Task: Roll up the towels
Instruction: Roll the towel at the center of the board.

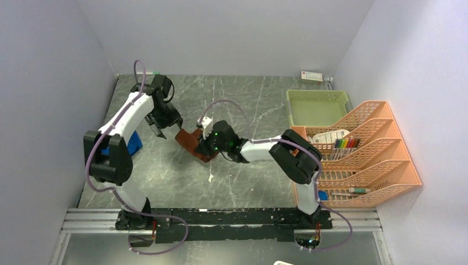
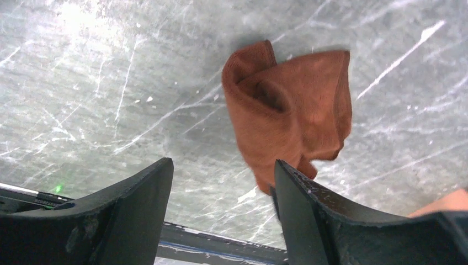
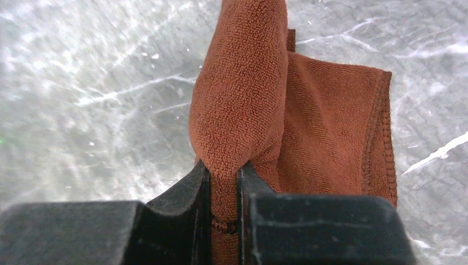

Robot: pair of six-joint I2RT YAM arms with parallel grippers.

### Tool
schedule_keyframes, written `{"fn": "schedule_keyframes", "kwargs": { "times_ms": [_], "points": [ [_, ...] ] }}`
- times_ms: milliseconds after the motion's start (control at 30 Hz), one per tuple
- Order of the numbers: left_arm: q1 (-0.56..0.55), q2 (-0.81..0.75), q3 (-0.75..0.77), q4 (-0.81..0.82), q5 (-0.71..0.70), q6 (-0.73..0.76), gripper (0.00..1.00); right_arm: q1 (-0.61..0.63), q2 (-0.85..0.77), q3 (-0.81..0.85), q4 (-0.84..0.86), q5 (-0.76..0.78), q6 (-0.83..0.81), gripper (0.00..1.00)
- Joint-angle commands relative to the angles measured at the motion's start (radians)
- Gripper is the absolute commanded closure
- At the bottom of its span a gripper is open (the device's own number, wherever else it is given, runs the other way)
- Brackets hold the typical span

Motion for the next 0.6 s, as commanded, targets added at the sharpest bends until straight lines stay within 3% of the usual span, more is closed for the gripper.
{"fn": "schedule_keyframes", "kwargs": {
  "times_ms": [0,67,200,367,567],
  "points": [
    [-0.007,-0.126,-0.127,0.078,0.028,0.061,0.20,-0.093,-0.035,-0.071,0.175,-0.285,0.316,1.00],
    [-0.030,-0.177,-0.205,0.156,0.042,0.069,0.20,-0.129,-0.032,-0.107,0.267,-0.347,0.415,1.00],
    [-0.125,-0.218,-0.282,0.229,-0.052,0.028,0.21,-0.167,0.005,-0.078,0.272,-0.415,0.528,1.00],
    [-0.173,-0.177,-0.284,0.287,-0.116,-0.009,0.21,-0.192,0.053,-0.076,0.404,-0.514,0.693,1.00],
    [-0.186,-0.088,-0.255,0.311,-0.144,-0.035,0.21,-0.192,0.083,-0.083,0.427,-0.532,0.727,1.00]
  ]
}}
